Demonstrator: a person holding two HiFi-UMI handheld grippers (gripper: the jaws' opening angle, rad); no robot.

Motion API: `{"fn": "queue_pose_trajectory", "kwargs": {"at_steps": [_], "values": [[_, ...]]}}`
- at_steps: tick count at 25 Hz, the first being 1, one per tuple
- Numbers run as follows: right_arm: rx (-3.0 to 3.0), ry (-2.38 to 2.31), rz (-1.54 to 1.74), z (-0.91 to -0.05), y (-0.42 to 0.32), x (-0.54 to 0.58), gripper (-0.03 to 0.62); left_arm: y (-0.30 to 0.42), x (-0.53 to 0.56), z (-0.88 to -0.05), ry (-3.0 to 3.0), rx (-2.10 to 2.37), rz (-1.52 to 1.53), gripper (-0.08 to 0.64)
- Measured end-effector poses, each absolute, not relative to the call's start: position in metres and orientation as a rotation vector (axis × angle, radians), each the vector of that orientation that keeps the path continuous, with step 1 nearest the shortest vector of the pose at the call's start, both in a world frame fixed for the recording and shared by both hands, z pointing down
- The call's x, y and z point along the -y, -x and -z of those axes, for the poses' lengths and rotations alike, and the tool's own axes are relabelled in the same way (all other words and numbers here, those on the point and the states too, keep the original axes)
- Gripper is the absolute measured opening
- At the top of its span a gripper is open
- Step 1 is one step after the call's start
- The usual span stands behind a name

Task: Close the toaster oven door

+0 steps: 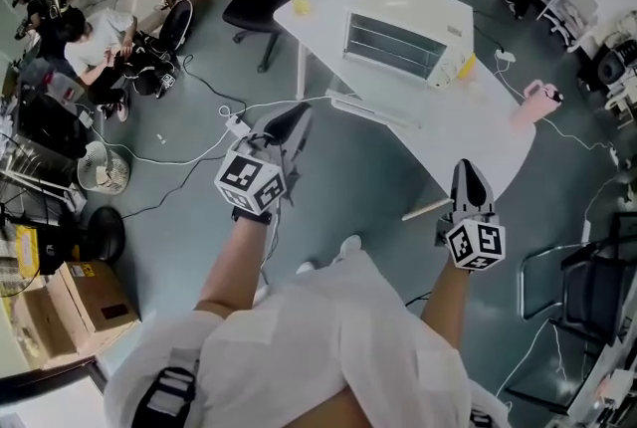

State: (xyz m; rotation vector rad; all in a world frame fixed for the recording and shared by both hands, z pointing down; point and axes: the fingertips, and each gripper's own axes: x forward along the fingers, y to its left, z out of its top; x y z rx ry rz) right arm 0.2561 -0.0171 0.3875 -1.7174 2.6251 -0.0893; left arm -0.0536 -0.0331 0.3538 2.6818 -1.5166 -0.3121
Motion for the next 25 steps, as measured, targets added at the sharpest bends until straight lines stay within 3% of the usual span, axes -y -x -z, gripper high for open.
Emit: {"fn": "queue_pose_trajectory", "kwargs": {"at_steps": [25], "values": [[-2.7,1.578,0.076,-0.393,-0.293,0.178,0.005,-0.001,0.179,-0.36,-2.714,1.48,0.389,0.02]]}}
